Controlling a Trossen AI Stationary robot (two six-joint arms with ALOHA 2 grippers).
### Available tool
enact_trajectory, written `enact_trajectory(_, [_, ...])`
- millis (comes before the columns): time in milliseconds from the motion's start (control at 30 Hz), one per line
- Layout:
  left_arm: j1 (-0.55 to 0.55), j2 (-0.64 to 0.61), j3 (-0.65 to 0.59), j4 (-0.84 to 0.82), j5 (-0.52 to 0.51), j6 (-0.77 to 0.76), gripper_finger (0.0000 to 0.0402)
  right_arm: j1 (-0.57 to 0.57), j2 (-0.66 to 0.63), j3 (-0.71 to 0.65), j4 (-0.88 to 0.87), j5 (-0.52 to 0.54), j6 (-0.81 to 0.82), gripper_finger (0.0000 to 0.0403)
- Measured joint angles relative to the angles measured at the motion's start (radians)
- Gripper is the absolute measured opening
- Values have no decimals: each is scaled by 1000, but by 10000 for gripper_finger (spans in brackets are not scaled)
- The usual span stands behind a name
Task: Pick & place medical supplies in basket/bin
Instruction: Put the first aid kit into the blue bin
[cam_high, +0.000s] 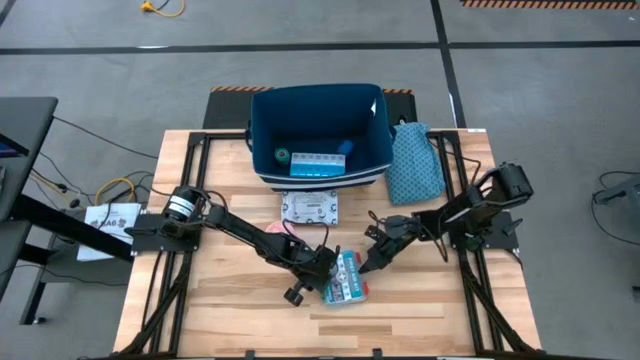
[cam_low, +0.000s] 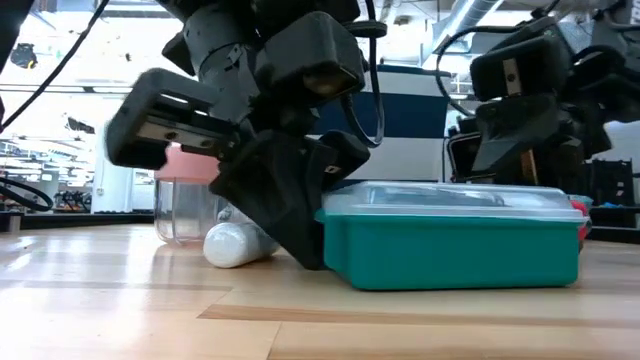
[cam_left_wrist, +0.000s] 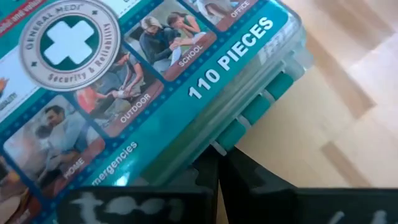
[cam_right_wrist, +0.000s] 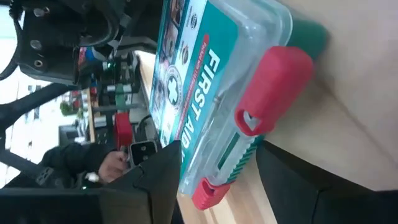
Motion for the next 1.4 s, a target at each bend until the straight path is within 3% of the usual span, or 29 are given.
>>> enact_trajectory(333, [-1, 0, 0, -8, 18, 1, 0, -11, 24, 42, -29, -39, -19, 197])
enact_trajectory(867, [2, 0, 0, -3, 7, 19, 0, -9, 24, 48, -89, -79, 10, 229])
enact_trajectory(1100, [2, 0, 0, 1, 7, 19, 0, -11, 31, 120, -147, -77, -120, 230])
enact_trajectory(1267, [2, 0, 0, -4, 11, 19, 0, -31, 32, 150, -180, -92, -191, 215])
enact_trajectory(1400, [2, 0, 0, -6, 18, 19, 0, -35, 32, 150, -174, -95, -204, 178])
